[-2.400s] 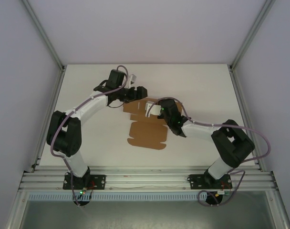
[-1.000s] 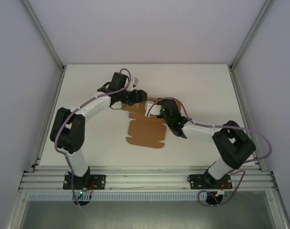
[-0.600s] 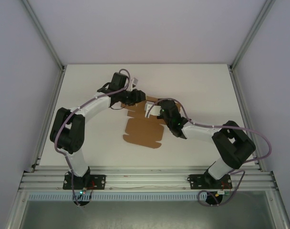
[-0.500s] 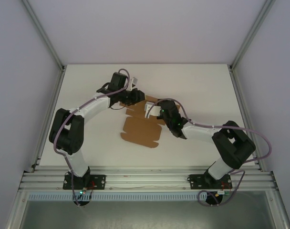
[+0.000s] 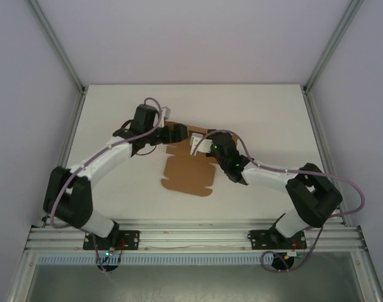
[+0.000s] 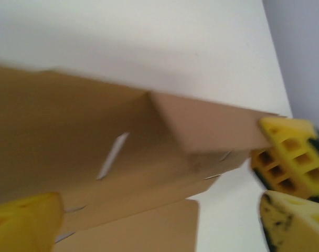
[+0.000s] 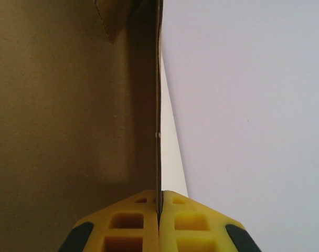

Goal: Assemble paper box

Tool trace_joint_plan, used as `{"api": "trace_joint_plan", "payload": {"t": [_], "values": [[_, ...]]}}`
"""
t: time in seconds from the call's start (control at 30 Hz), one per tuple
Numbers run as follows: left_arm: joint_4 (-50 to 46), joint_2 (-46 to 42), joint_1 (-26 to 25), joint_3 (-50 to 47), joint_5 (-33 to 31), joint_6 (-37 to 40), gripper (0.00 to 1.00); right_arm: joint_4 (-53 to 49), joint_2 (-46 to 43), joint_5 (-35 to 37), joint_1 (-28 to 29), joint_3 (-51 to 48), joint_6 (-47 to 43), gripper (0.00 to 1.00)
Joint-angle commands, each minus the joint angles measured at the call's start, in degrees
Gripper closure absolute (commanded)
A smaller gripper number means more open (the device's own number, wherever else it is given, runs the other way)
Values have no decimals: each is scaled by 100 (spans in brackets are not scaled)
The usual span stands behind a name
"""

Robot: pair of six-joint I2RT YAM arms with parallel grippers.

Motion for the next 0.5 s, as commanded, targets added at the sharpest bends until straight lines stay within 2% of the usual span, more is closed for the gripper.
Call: {"api": "trace_joint_plan", "payload": {"t": [0.0, 0.17, 0.27, 0.47], "values": [[-114, -685, 375, -673, -932, 249, 0, -186, -269, 240, -11, 22, 162, 100], [455, -1265, 1472, -1902, -707, -180, 0, -704, -569, 80, -77, 57, 602, 100], [533, -1222, 1590, -2145, -865, -23, 0, -938, -679, 9, -114, 125, 844, 100], [1168, -663, 1599, -2189, -494, -149, 0, -1254, -679, -146, -138, 281, 1053, 100]]}}
